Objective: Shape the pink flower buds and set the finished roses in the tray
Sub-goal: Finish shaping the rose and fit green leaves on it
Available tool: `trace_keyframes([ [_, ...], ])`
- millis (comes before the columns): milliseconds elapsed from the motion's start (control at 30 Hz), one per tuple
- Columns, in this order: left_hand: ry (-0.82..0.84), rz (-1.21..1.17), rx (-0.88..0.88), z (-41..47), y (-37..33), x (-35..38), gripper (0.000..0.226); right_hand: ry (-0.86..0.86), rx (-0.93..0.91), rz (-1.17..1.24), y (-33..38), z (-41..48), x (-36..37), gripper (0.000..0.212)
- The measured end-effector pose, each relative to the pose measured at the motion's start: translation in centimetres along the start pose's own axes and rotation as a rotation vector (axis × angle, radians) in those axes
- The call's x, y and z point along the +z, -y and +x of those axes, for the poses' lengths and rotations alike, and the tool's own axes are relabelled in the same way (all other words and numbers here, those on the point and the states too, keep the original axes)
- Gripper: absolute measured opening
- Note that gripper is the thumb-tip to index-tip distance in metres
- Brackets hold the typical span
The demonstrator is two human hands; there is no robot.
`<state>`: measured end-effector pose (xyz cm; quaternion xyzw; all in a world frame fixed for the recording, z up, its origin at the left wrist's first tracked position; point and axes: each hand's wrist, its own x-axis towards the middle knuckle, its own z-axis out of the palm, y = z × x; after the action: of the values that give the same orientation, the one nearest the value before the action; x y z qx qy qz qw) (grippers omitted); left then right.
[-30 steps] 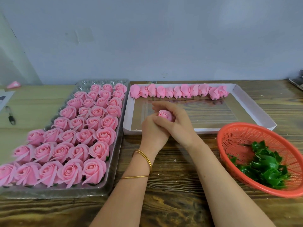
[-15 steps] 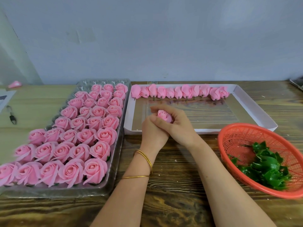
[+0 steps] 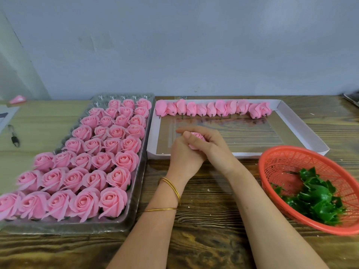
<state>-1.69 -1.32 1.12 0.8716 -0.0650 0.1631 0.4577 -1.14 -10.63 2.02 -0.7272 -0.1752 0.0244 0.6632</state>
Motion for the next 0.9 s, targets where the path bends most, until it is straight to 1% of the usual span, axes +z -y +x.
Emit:
trace_keyframes([
  [100, 0.013, -0.009, 0.001, 0.0, -0.2, 0.4, 0.042, 0.031, 0.043, 0.02, 0.0, 0.0, 0.0, 0.045],
  [200, 0.022, -0.046, -0.021, -0.1, -0.2, 0.6, 0.039, 0.036, 0.106, 0.026, -0.2, 0.1, -0.3, 0.051],
  [267, 0.042, -0.079, -0.032, -0.3, -0.1, 0.4, 0.035, -0.006, 0.128, 0.052, -0.4, 0.1, -0.3, 0.054],
  [300, 0.036, -0.095, -0.035, -0.4, 0.0, 0.3, 0.034, -0.057, 0.114, 0.057, -0.5, 0.1, -0.2, 0.054],
  [400, 0.008, -0.088, -0.033, -0.3, 0.4, 0.1, 0.021, -0.26, -0.029, 0.025, -0.5, 0.4, 0.0, 0.045],
  [467, 0.011, -0.042, -0.059, -0.2, 0.3, 0.1, 0.013, -0.333, -0.124, -0.033, -0.5, 0.5, 0.2, 0.033],
  [500, 0.007, -0.019, -0.064, -0.2, 0.4, 0.1, 0.013, -0.355, -0.145, -0.075, -0.5, 0.5, 0.3, 0.027],
  [567, -0.013, 0.023, -0.057, -0.1, 0.5, 0.2, 0.015, -0.394, -0.149, -0.174, -0.7, 0.5, 0.5, 0.019],
  [633, -0.032, 0.044, -0.064, 0.0, 0.6, 0.3, 0.016, -0.425, -0.153, -0.241, -0.9, 0.6, 0.7, 0.016],
  [833, -0.084, 0.049, -0.054, -0.2, 0.5, 0.3, 0.018, -0.471, -0.162, -0.3, -1.0, 0.6, 1.4, 0.016],
  [900, -0.101, 0.059, -0.032, -0.2, 0.5, 0.3, 0.016, -0.452, -0.171, -0.293, -1.1, 0.6, 1.6, 0.009],
])
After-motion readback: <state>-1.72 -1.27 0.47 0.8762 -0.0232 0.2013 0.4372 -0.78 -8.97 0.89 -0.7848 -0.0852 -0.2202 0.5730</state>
